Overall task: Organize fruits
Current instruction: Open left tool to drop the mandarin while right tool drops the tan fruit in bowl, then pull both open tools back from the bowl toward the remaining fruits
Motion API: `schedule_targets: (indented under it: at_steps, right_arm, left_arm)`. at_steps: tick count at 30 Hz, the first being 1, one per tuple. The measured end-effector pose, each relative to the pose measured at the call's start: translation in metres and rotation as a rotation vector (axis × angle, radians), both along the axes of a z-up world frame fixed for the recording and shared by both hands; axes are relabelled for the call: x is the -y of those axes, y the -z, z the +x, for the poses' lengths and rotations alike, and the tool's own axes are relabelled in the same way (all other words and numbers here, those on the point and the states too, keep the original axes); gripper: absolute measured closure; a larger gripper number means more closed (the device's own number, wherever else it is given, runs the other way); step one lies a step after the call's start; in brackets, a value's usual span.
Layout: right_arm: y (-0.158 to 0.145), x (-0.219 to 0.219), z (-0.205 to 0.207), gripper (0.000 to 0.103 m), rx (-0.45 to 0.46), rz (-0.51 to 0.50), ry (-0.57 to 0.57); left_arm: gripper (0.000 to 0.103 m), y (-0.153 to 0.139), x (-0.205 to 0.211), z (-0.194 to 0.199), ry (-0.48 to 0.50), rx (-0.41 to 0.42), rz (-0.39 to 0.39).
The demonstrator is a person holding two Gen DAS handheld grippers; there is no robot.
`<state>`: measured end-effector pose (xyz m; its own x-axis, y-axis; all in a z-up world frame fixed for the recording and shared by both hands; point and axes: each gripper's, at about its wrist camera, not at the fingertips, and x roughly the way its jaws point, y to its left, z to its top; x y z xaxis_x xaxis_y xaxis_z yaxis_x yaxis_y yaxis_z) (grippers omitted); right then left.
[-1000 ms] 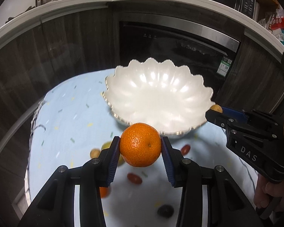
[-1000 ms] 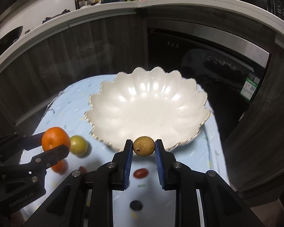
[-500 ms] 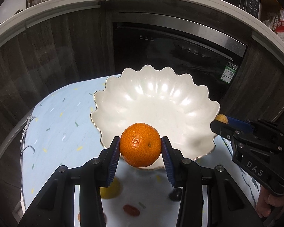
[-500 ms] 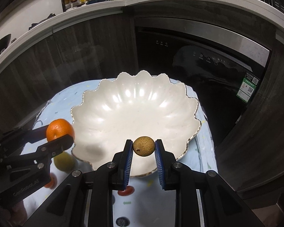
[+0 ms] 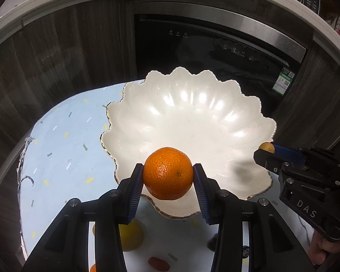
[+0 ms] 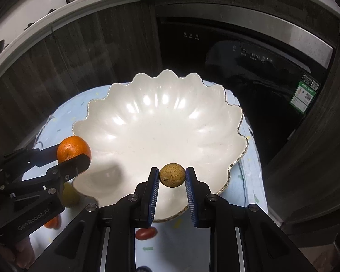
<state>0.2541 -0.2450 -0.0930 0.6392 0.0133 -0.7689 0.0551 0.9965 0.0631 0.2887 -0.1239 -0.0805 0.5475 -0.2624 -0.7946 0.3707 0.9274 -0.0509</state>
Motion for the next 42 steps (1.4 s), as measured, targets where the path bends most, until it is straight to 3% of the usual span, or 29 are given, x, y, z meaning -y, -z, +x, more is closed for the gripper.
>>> schedule_targets:
  at_steps: [3, 6, 8, 14, 18, 42]
  right_arm:
    - [0.001, 0.002, 0.002, 0.077, -0.003, 0.005, 0.0]
    - [-0.001, 0.004, 0.003, 0.067, 0.003, -0.006, 0.014]
    - [-0.004, 0.006, 0.003, 0.044, 0.019, -0.003, 0.026]
    - [-0.016, 0.014, -0.001, 0.025, 0.061, -0.037, 0.094]
    - [-0.022, 0.017, -0.002, 0.025, 0.078, -0.042, 0.11]
    - [-0.052, 0.009, -0.044, 0.025, 0.154, -0.067, 0.124]
  left_arm:
    - [0.057, 0.002, 0.0, 0.003, -0.009, -0.008, 0.001]
    - [0.023, -0.002, -0.003, 0.001, -0.034, 0.026, 0.002]
    - [0.02, -0.006, -0.004, 0.0, -0.044, 0.054, 0.006]
    - [0.013, -0.013, -0.011, 0.001, -0.065, 0.062, 0.004]
    - [0.008, -0.018, -0.013, -0.003, -0.074, 0.076, 0.002]
    - [0.008, -0.048, -0.035, -0.041, -0.093, 0.121, -0.014]
